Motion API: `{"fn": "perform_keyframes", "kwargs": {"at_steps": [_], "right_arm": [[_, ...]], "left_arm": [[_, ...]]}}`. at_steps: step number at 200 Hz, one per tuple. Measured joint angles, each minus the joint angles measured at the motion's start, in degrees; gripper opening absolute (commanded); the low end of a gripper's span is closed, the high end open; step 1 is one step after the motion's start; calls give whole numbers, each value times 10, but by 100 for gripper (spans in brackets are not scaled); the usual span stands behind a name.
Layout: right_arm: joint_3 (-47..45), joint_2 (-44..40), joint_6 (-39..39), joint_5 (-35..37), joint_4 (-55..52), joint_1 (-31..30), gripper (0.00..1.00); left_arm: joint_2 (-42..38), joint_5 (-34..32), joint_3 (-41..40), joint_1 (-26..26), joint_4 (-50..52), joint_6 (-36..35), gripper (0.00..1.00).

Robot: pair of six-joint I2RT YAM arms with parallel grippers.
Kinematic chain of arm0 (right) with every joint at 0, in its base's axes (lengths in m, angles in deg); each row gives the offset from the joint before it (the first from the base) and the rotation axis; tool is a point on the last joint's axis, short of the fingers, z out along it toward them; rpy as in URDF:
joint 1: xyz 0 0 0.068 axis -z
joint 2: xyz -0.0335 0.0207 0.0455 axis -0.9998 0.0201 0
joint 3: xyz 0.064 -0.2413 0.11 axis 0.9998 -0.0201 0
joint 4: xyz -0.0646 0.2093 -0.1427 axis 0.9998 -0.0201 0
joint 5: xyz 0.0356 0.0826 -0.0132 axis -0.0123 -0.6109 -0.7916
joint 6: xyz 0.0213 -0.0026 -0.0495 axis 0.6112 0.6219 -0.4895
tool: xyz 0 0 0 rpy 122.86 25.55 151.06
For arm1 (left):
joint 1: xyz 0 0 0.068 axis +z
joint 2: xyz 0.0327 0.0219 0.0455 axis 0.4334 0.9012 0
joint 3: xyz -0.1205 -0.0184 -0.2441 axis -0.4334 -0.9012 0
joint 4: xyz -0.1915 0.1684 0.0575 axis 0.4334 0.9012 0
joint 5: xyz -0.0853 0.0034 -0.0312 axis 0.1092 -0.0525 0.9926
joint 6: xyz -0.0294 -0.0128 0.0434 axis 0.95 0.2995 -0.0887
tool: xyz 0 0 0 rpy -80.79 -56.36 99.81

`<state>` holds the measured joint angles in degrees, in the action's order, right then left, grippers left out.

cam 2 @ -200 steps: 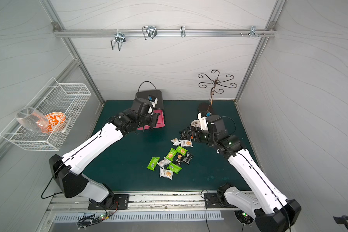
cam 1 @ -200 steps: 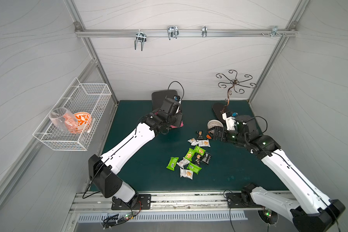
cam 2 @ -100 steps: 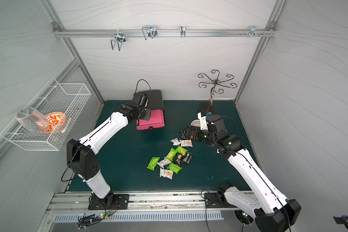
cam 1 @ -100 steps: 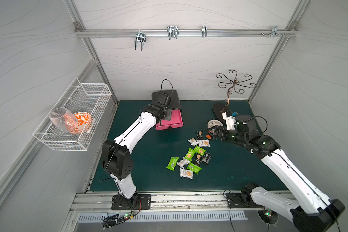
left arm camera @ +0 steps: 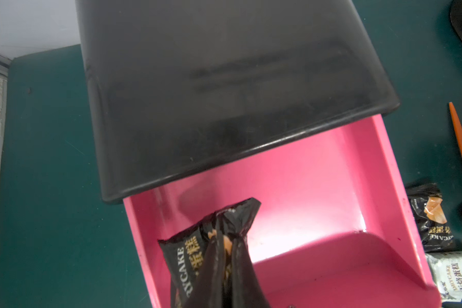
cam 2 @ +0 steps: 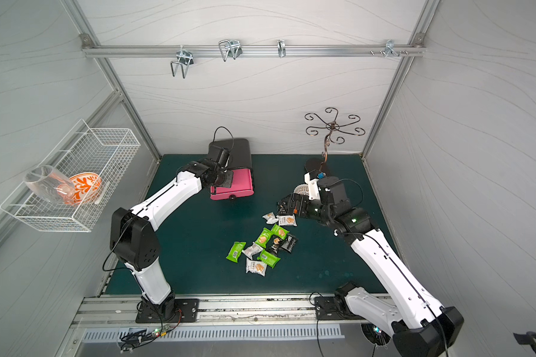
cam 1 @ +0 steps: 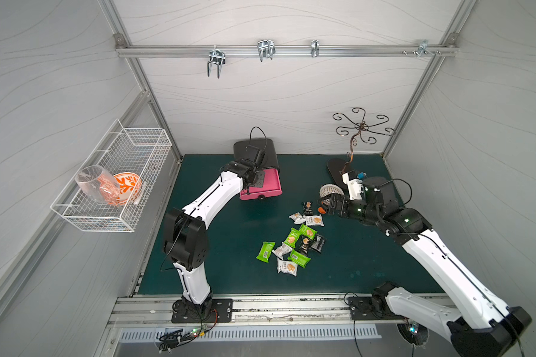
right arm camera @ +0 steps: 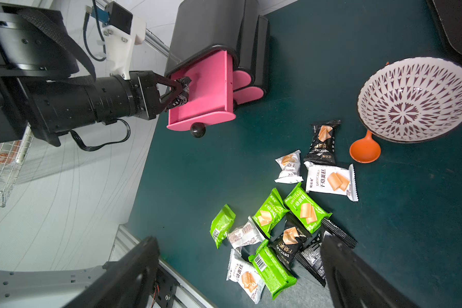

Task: Place the cookies into the drawer by color
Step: Place the cookie in the drawer.

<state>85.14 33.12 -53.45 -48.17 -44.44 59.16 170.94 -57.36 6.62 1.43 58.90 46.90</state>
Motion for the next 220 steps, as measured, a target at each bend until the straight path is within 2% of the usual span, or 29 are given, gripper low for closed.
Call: {"fn": "perform_keyframes", "kwargs": {"at_steps": [32,72,107,146,181,220], "right_arm": [[0,0,0,0,0,0,99],[0,0,0,0,0,0,99],[0,0,0,0,0,0,99],[0,0,0,0,0,-1,99],[0,0,0,0,0,-1,99],[-2,-11,15,37,-4,-2,99]], "left_arm": [[-4,2,-19,0,-2,4,32],[-37,4,-21,0,-2,4,32],[-94,40,-21,-2,-9,13,32],[-132,59,-21,-26,-13,21,32],[-149,111,-29,-83,-24,22,30],[-174,159,-87,-215,-63,35,26]]}}
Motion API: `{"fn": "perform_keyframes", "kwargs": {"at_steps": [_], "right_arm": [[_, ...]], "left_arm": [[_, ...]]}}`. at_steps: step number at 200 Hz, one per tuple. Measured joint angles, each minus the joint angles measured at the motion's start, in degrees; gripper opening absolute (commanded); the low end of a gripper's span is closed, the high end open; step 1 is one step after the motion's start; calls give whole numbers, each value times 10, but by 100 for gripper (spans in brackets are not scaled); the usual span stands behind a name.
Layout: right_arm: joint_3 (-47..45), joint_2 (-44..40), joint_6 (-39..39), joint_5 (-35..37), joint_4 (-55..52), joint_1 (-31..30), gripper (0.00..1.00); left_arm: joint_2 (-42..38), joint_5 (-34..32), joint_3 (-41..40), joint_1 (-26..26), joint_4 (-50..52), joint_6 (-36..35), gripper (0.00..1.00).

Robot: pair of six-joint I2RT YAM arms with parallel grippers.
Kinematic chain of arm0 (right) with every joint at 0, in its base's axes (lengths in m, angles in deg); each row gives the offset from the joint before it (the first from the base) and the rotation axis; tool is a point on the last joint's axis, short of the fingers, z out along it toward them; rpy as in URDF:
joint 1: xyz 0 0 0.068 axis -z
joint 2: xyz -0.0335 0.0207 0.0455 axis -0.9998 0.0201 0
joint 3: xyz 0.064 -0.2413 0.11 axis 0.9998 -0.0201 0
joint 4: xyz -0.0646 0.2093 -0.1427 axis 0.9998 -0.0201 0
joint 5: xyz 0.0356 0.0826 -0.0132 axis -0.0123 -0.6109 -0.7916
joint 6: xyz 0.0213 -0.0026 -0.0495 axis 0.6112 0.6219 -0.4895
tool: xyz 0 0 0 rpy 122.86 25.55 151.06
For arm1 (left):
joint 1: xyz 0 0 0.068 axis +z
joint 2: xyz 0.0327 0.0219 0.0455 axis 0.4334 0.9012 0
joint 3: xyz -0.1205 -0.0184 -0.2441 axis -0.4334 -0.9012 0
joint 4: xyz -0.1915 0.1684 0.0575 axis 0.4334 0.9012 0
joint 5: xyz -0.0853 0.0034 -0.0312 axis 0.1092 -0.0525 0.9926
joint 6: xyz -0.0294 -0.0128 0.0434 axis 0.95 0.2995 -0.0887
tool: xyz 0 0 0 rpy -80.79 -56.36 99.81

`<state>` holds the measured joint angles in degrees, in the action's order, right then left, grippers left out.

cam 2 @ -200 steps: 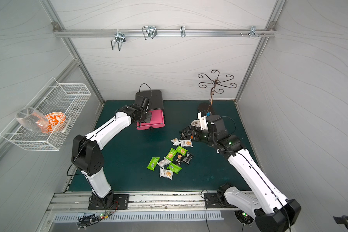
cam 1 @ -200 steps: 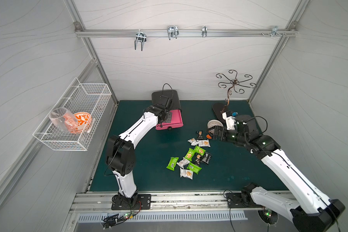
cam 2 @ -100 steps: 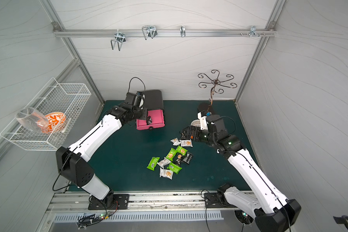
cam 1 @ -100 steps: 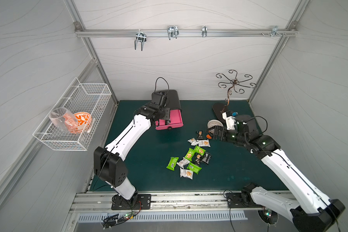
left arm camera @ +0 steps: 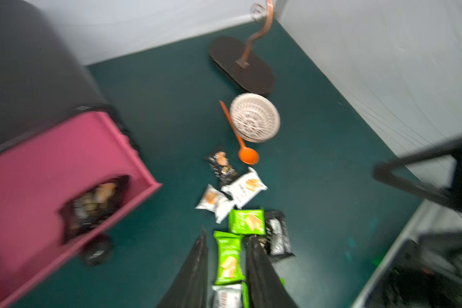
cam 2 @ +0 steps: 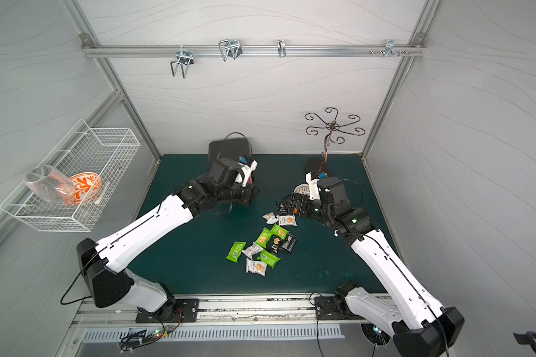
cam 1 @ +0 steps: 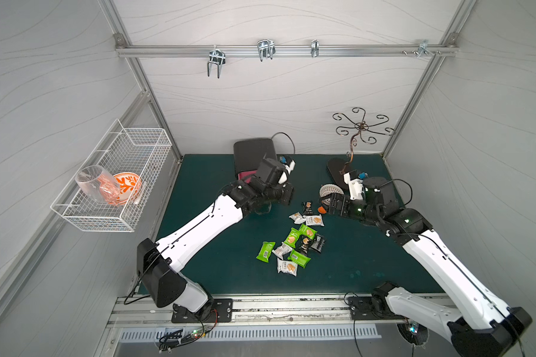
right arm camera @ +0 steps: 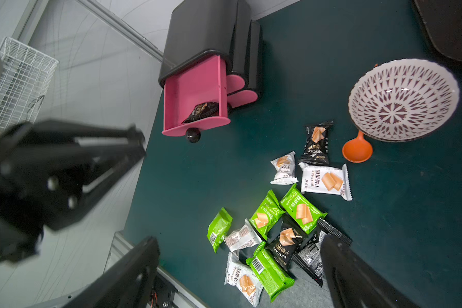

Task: Place the cookies into the drawer by color
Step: Place the cookie in the drawer, then pick up the cookie at the center of the board.

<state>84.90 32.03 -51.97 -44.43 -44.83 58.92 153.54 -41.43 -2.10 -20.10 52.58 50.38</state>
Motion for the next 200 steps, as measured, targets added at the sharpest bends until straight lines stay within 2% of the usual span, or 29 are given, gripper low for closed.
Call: {"fn": "perform_keyframes", "kwargs": {"at_steps": [18,44,80,118,157,200], "right_arm": [[-15,-31,10,34,-1,0,99],[-38,-80,24,79,-6,0,99],[-50,-107,37,113,-12,0,99],[-56,-107,51,120,-14,0,99],[-71,-107,69,117,-14,0,99],[-71,-109,71,118,-14,0,99]], "left_arm": [[4,17,-49,-45,-17,7,25],[43,41,-94,-60,-21,14,24],[131,79,-95,-60,-31,12,24],[203,103,-93,-60,-35,10,27],[248,125,-78,-60,-35,7,31],[273,123,-61,-60,-25,3,28]]}}
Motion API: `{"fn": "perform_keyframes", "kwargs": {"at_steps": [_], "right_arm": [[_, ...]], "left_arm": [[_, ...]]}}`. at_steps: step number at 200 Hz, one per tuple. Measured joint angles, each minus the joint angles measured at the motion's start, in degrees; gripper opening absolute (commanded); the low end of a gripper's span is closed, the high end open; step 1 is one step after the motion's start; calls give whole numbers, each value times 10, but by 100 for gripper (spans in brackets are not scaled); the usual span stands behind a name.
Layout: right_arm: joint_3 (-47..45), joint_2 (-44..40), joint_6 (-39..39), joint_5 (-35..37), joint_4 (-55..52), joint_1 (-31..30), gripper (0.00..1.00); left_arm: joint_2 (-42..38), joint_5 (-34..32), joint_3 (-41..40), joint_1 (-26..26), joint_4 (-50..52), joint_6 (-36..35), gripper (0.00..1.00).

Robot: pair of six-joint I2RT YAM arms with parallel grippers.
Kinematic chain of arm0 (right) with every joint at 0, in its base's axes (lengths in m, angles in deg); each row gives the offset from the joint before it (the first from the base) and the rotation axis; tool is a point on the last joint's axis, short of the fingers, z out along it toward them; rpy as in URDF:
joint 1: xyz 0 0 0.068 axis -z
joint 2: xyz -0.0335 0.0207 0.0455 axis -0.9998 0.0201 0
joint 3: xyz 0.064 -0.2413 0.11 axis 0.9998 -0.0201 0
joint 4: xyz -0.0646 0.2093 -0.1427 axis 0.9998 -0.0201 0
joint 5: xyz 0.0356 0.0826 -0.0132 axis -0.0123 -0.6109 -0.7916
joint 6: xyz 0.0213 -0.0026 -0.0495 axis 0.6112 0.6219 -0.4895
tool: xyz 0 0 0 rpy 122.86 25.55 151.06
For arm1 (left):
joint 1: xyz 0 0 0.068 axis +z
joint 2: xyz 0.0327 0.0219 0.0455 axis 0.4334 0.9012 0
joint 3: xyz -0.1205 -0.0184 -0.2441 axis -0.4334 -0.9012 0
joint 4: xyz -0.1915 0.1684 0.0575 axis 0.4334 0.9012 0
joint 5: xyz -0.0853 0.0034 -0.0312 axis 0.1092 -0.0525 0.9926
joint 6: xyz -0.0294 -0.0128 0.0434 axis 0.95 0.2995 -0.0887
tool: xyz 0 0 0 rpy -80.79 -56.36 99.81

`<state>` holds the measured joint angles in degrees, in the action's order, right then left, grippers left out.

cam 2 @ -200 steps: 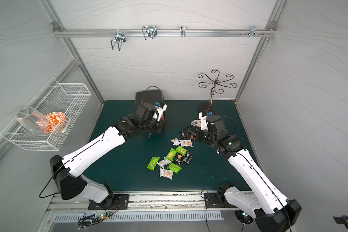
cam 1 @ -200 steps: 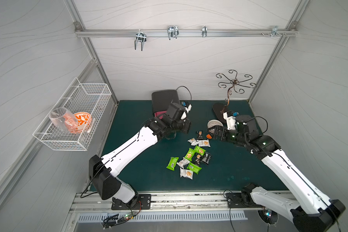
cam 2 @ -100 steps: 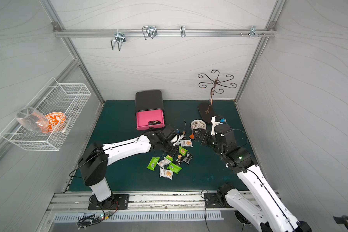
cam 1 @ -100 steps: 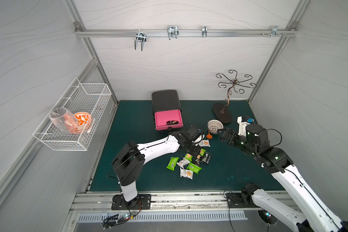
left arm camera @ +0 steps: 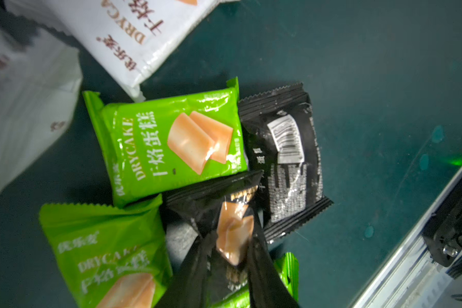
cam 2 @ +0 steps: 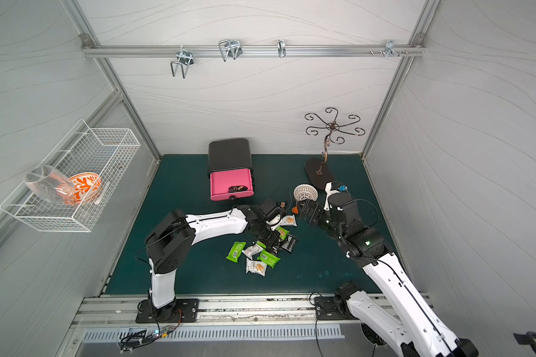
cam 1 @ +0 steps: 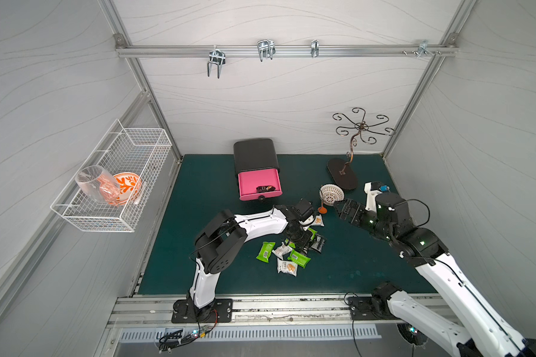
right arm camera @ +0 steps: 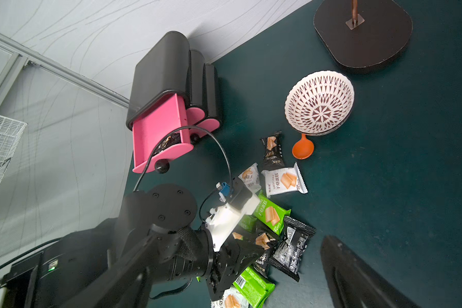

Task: Place the cookies into the drawer by color
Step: Pick up the cookie at the center of the board.

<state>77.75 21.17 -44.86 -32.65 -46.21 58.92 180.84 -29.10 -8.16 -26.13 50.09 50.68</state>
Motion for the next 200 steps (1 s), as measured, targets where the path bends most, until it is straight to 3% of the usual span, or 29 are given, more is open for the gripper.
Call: {"fn": "perform_keyframes", "kwargs": {"at_steps": [20,58,155,200], "right_arm": [[0,-1,0,0,0,0,99],[0,-1,0,0,0,0,99],[0,2,-2,3,1,0,99],[0,4,-8,9,5,0,99]], "left_arm": [[16,-2,12,0,7,-1,22],[17,-8,26,0,19,-3,0],[-16,-18,38,-1,52,-5,0],[-67,-34,111,6,72,-9,0]]}}
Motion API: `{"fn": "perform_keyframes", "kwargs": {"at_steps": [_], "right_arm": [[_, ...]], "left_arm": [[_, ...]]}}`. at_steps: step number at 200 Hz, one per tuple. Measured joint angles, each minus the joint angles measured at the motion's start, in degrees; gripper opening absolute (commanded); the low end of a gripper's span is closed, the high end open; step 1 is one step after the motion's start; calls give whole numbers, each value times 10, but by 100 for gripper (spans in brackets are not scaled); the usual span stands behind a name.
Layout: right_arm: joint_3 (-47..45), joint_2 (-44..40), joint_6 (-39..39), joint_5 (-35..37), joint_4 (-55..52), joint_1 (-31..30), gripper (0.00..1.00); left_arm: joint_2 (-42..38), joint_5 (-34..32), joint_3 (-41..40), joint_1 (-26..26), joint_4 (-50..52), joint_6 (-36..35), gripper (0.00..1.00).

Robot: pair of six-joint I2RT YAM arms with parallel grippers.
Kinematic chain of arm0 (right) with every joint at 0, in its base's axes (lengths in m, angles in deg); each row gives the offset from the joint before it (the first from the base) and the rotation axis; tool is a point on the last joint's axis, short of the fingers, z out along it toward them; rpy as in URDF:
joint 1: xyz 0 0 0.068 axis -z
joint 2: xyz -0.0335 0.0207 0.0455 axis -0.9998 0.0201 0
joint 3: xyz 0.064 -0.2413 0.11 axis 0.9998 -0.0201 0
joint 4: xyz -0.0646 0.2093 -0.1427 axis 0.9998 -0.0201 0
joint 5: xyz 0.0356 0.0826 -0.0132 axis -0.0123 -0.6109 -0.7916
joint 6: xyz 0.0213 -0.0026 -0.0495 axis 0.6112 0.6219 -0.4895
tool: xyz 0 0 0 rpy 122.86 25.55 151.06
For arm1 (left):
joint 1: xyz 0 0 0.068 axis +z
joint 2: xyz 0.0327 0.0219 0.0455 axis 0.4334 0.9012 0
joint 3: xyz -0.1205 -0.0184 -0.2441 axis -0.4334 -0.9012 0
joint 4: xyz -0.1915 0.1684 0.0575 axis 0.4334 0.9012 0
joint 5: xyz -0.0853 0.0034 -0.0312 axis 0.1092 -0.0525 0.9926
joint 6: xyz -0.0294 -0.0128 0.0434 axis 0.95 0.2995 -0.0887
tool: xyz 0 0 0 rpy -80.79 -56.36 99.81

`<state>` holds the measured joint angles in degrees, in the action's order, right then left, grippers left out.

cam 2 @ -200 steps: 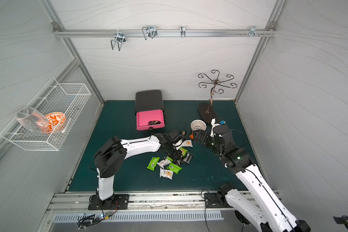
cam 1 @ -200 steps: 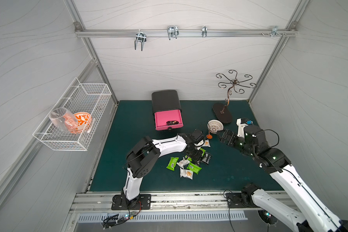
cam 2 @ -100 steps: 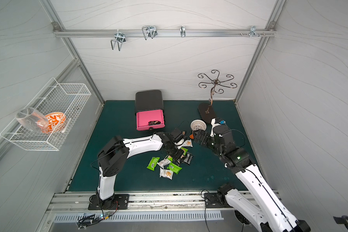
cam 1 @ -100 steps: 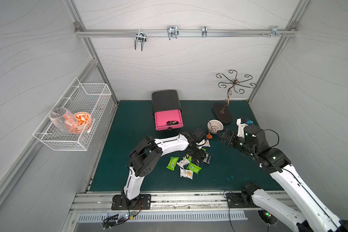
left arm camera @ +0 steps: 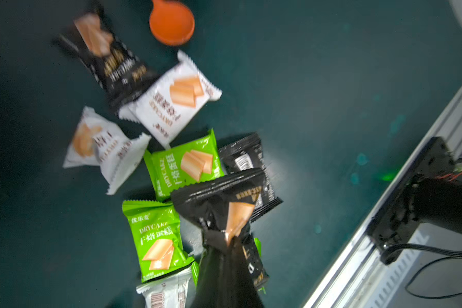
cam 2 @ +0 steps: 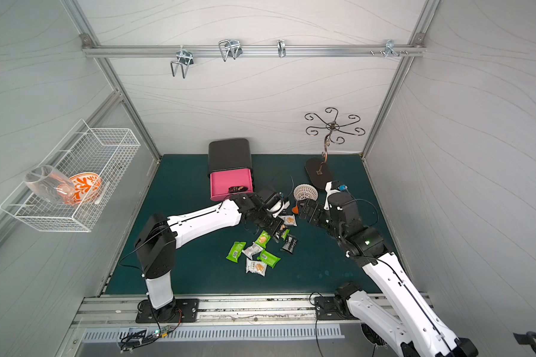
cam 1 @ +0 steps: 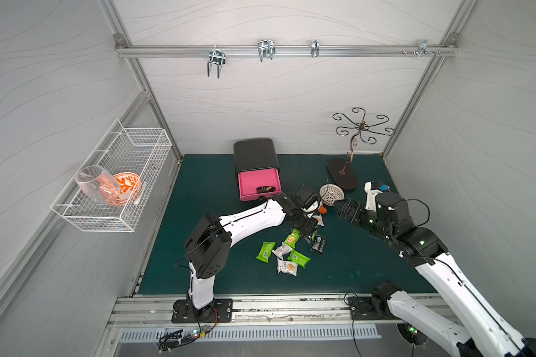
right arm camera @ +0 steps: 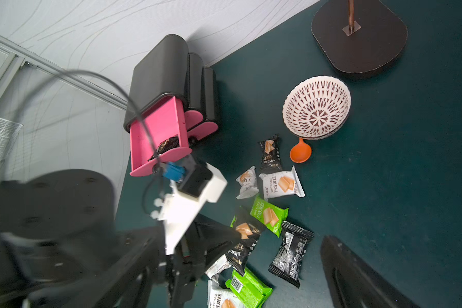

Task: Place the cookies into the drawer by color
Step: Pick up the cookie at the center of the board, then place the cookie in the drawer.

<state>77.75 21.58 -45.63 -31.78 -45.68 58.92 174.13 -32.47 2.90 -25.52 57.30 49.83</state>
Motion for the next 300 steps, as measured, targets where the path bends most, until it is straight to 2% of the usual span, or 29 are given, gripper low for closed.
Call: {"fn": "perform_keyframes", "kwargs": {"at_steps": [35,75,130,160,203,257,300], "right_arm": [[0,2,-3,4,0,0,99],[1,2,-4,7,2,0,99],[1,-5,-5,15,2,0,99],[1,-6,-5,18,2,0,99],[1,0,-6,18,8,0,99],[1,13,-6,18,17,0,99],[2,15,-6,18,19,0,99]], "left_arm": [[-17,-2,73,31,2,0,0],[-23,-25,118,109,-2,4,0],[-23,-75,121,213,14,11,0],[-37,-99,88,256,14,19,0],[-63,-132,30,287,15,8,0],[-66,-155,10,317,14,-10,0],[-66,-163,10,325,14,-14,18]]}}
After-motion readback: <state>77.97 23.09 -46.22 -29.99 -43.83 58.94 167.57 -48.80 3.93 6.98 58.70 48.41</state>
